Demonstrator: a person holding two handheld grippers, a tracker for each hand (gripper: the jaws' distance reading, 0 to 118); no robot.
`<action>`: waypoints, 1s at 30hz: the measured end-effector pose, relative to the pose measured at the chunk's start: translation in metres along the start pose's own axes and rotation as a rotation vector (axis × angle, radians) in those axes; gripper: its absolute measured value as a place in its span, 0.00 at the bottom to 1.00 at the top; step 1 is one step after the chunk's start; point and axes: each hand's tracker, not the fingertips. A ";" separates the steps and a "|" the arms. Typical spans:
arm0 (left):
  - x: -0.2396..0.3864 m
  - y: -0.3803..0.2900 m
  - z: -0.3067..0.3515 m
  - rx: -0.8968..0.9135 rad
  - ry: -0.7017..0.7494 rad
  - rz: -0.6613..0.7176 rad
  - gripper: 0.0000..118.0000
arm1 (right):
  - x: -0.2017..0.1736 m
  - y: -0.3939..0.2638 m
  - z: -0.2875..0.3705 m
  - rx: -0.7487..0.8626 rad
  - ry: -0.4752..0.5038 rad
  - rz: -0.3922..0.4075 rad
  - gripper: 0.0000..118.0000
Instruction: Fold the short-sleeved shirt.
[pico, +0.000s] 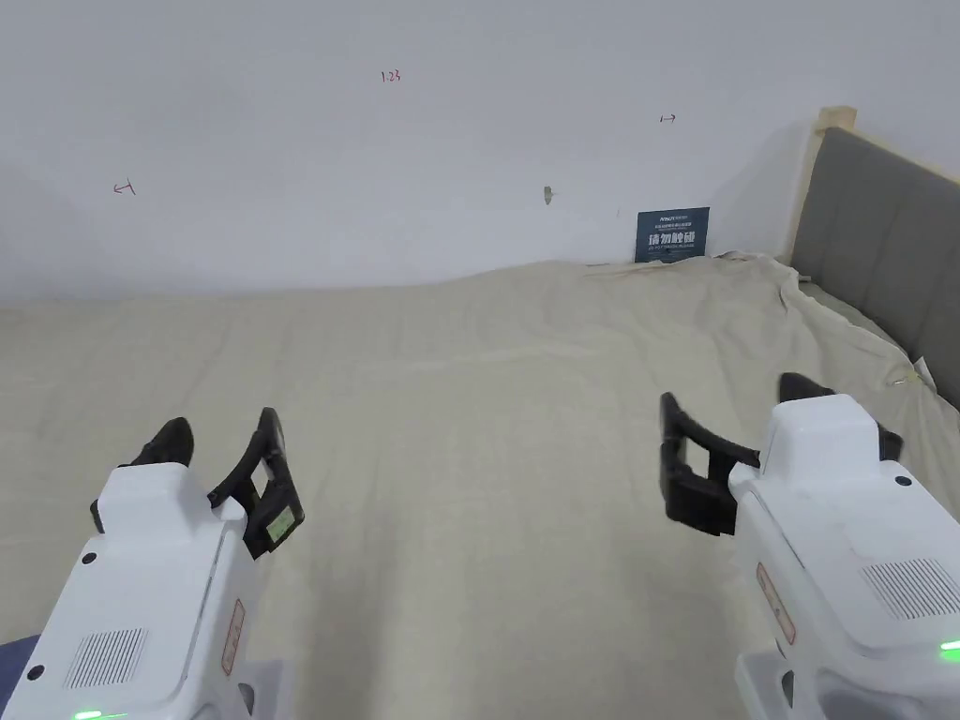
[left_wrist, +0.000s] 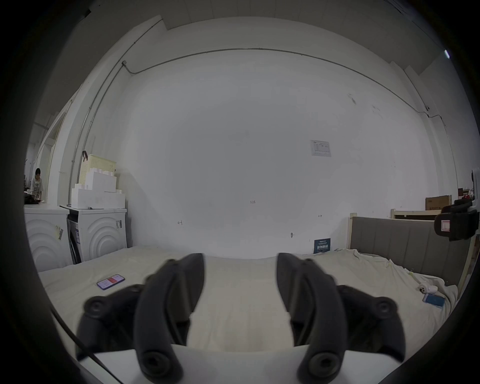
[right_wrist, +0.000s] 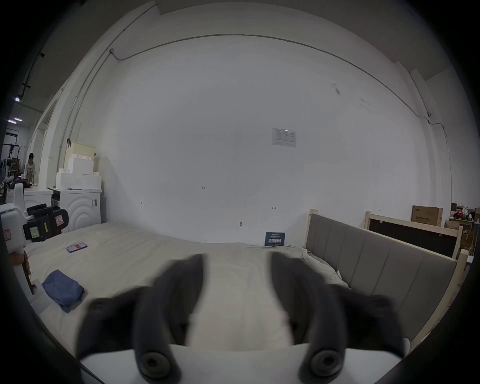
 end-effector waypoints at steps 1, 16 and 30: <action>0.000 0.000 0.000 0.006 0.007 -0.005 0.65 | 0.000 0.000 0.000 0.000 -0.002 -0.001 0.95; -0.005 0.000 0.004 0.008 0.021 -0.003 1.00 | 0.004 -0.001 0.003 0.013 -0.014 -0.036 1.00; -0.004 0.001 0.004 0.017 0.020 -0.005 1.00 | 0.002 0.000 0.003 0.014 -0.017 -0.035 1.00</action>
